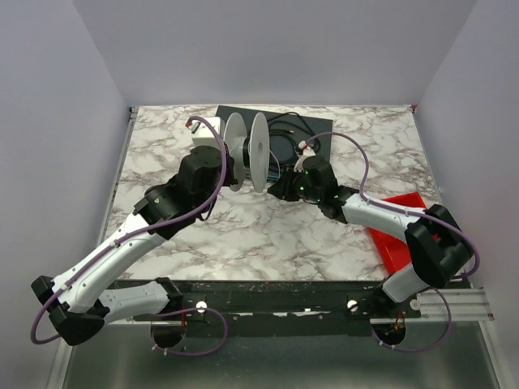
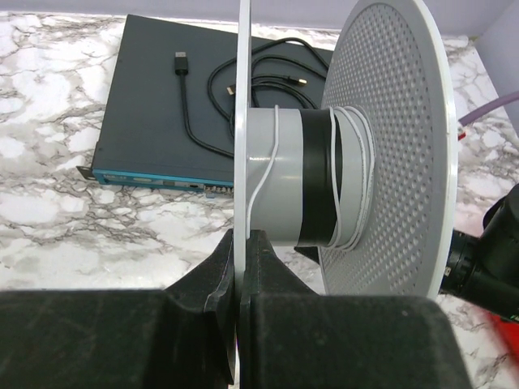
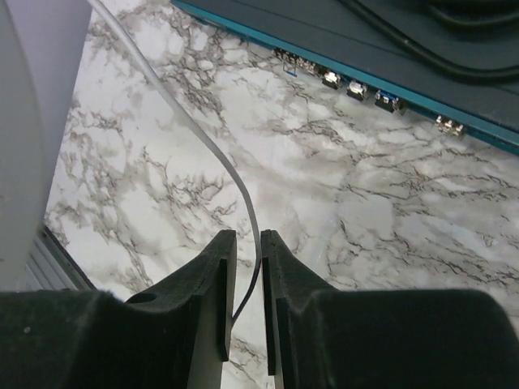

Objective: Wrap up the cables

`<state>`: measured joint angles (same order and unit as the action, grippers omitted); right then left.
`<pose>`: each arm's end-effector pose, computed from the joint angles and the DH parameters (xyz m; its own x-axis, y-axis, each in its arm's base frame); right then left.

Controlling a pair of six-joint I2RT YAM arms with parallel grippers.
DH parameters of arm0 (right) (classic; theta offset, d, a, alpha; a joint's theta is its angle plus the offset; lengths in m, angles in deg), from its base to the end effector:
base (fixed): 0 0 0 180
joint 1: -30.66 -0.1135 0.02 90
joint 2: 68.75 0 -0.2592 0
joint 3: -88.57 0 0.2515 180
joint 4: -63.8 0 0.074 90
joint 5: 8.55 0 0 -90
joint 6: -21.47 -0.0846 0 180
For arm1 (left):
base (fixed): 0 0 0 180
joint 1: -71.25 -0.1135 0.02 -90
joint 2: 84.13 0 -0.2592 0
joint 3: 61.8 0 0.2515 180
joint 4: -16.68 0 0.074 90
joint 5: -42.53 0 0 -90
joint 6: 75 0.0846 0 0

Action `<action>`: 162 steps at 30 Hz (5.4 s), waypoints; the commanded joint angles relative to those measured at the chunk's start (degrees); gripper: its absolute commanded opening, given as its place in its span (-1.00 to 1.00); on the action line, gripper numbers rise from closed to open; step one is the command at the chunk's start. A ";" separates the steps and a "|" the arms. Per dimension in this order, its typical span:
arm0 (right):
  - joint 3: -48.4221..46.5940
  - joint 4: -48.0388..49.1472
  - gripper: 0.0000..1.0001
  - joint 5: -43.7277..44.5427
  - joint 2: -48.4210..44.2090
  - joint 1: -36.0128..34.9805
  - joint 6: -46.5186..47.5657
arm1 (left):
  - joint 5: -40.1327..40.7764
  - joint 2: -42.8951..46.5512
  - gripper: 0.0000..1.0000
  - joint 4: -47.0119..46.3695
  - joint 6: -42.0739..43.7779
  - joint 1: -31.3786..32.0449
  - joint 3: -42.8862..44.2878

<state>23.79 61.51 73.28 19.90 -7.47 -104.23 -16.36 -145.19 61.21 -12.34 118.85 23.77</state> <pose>0.2958 0.2475 0.2013 -0.6968 0.1873 -0.6923 -0.3754 0.7272 0.5746 0.2083 -0.1633 0.3945 -0.3451 -0.2052 -0.9159 0.1648 0.9474 -0.2744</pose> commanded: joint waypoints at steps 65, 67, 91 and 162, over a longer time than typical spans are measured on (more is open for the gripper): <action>-3.07 -15.34 -0.99 18.50 -6.50 -13.97 0.72 | 14.27 -8.07 -1.00 -2.31 -16.19 -0.13 6.16; -3.33 -15.68 -0.99 18.43 -7.47 -14.48 1.05 | 14.40 -8.74 -1.00 -2.79 -16.24 -0.21 6.13; -11.77 -21.51 -0.99 16.88 -15.38 -15.57 5.06 | 10.78 -17.41 -1.00 -3.94 -12.68 -0.22 7.90; 1.10 -29.98 -0.99 19.54 -27.07 -4.39 4.72 | 12.05 -12.31 -1.00 -32.12 48.30 20.25 -22.06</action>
<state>26.93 30.45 95.58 -8.04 -14.33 -101.04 -2.13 -160.99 28.51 36.95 138.85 0.25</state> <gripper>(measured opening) 0.036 0.035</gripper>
